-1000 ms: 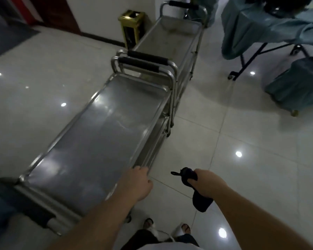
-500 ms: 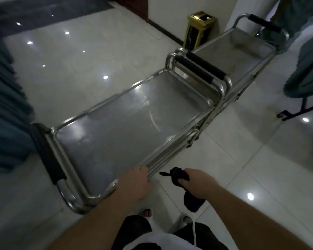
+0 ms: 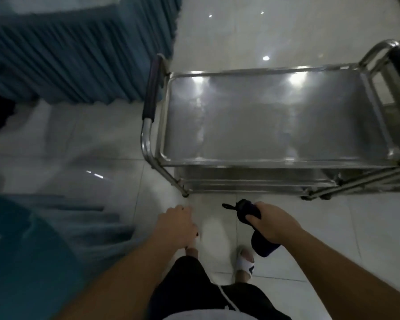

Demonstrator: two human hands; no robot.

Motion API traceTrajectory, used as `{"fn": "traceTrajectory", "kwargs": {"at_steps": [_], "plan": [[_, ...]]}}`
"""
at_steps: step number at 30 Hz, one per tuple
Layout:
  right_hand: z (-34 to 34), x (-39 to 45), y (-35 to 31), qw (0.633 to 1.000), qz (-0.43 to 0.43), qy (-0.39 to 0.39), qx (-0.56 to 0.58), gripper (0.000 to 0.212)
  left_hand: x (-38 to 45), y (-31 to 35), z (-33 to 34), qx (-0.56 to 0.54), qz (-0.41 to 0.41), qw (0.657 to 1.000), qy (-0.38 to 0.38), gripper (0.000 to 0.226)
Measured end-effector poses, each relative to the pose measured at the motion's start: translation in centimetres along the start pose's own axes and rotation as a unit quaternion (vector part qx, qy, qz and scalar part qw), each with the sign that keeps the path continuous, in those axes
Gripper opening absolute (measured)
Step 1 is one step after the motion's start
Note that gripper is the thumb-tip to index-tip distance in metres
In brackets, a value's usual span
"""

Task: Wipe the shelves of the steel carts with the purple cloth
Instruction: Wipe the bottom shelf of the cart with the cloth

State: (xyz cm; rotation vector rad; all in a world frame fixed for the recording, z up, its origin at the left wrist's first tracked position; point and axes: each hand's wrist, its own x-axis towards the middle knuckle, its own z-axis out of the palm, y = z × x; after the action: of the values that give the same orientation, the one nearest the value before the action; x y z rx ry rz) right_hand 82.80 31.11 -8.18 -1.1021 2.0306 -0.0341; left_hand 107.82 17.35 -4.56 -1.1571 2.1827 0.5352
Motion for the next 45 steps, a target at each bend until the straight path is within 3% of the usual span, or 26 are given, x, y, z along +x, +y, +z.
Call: {"fn": "traceTrajectory", "kwargs": {"at_steps": [7, 11, 19, 27, 32, 34, 37, 41, 45], "plan": [[3.4, 2.0, -3.8, 0.998, -0.032, -0.034, -0.044, 0.028, -0.7, -4.1, 2.0, -0.043, -0.056, 0.998, 0.002, 0.037], [5.2, 4.4, -6.3, 0.998, -0.03, -0.033, -0.053, 0.03, 1.4, -7.0, 3.6, -0.082, -0.067, 0.994, 0.01, 0.043], [9.9, 11.1, -9.3, 1.0, -0.026, -0.001, -0.013, 0.033, 8.3, -12.5, 7.0, -0.241, -0.108, 0.965, -0.006, 0.051], [13.9, 20.5, -9.9, 0.997, -0.045, 0.048, 0.031, 0.046, 18.3, -14.6, 10.2, -0.342, -0.134, 0.928, 0.06, 0.057], [15.0, 27.1, -8.8, 0.993, -0.071, 0.092, 0.037, 0.045, 25.8, -15.2, 13.1, -0.391, -0.141, 0.896, 0.158, 0.074], [15.4, 29.4, -8.3, 0.982, -0.108, 0.145, 0.057, 0.043, 28.4, -15.5, 13.7, -0.415, -0.129, 0.878, 0.202, 0.074], [16.3, 32.5, -8.8, 0.967, -0.114, 0.22, 0.052, 0.043, 31.2, -15.7, 14.8, -0.467, -0.062, 0.832, 0.293, 0.046], [18.3, 36.5, -10.3, 0.95, -0.164, 0.266, -0.006, 0.043, 33.8, -15.1, 15.0, -0.573, -0.005, 0.713, 0.404, 0.03], [21.4, 40.3, -11.9, 0.93, -0.226, 0.287, -0.029, 0.04, 36.8, -14.5, 14.7, -0.627, 0.026, 0.623, 0.466, 0.045]]}}
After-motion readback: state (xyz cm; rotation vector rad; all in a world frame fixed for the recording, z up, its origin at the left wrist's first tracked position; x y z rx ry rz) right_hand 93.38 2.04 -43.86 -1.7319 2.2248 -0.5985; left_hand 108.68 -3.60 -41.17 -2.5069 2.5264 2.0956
